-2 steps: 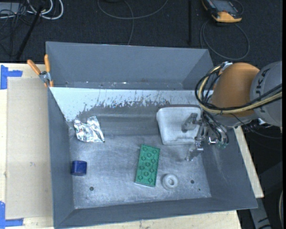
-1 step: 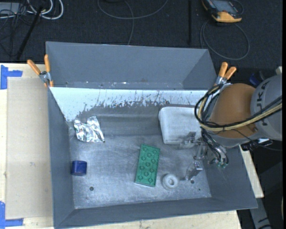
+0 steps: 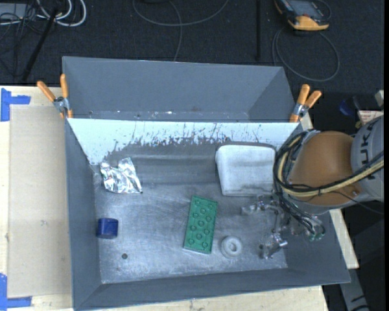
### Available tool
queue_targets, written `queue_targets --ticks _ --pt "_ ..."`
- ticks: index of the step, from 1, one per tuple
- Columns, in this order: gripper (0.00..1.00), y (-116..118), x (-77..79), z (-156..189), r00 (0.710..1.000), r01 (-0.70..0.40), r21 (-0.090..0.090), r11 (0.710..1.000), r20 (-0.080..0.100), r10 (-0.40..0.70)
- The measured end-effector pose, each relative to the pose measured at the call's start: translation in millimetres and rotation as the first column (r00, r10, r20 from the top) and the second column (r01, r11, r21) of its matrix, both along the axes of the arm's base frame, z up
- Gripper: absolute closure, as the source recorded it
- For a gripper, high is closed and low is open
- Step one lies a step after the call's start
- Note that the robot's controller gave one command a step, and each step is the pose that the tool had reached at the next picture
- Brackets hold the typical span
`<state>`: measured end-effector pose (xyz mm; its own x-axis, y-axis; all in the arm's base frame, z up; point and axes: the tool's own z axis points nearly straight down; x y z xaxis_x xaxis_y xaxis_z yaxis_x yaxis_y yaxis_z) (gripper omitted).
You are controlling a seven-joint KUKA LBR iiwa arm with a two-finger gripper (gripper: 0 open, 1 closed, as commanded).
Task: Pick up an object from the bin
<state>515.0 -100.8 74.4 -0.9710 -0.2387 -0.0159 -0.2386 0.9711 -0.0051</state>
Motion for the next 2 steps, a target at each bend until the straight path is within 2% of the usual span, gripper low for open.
queue_targets --ticks 1,2 --pt "0.00 17.4 -34.6 0.6 0.972 -0.233 -0.008 0.972 0.008 0.233" --pt "0.00 34.7 -28.2 -0.9 0.982 -0.189 -0.005 0.982 -0.007 0.189"
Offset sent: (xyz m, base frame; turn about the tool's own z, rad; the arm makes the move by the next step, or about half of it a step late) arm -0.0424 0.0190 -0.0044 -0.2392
